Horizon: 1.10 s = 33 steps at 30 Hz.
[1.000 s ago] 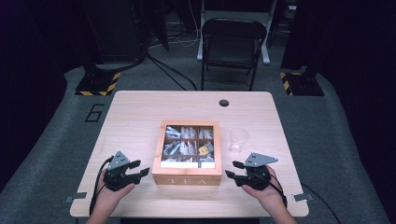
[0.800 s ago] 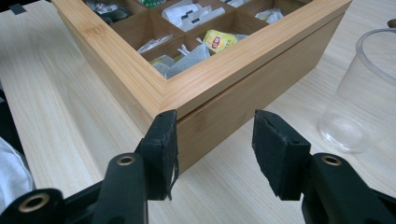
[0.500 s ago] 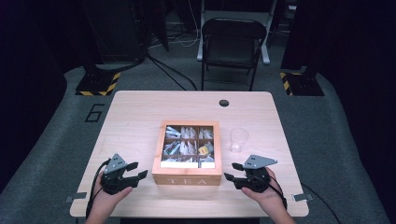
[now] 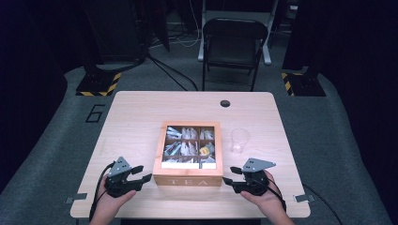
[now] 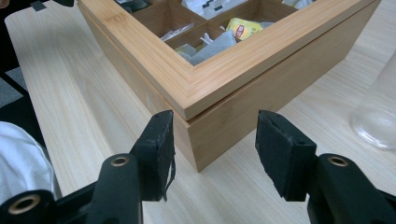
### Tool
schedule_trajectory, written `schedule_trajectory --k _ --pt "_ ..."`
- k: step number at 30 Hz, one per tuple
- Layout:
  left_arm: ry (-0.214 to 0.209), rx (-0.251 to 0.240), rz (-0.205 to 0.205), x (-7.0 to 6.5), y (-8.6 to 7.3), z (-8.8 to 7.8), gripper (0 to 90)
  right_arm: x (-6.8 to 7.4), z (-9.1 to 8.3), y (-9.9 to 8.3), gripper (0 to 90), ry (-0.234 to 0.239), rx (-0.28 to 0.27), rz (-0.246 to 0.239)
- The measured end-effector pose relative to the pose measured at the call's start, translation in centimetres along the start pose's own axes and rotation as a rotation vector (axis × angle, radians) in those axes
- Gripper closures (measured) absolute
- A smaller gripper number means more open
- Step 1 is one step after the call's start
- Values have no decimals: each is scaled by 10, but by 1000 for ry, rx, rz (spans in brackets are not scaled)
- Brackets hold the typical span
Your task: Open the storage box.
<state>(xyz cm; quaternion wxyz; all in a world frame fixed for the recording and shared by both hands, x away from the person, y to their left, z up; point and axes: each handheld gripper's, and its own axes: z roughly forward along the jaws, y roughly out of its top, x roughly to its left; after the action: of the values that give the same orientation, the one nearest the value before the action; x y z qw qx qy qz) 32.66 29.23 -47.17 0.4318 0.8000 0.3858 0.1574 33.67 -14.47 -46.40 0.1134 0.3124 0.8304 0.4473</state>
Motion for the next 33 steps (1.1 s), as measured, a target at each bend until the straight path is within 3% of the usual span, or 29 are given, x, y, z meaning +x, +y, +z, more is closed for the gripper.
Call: schedule_trajectory --k 5,21,33 --pt "-3 -3 -2 0 -1 1 488 3 5 -1 485 7 4 -29" --pt "-7 -9 11 -2 -4 0 508 3 17 0 620 28 19 -35" --pt "-12 -21 9 -5 -3 -3 512 5 19 3 621 30 12 -46"
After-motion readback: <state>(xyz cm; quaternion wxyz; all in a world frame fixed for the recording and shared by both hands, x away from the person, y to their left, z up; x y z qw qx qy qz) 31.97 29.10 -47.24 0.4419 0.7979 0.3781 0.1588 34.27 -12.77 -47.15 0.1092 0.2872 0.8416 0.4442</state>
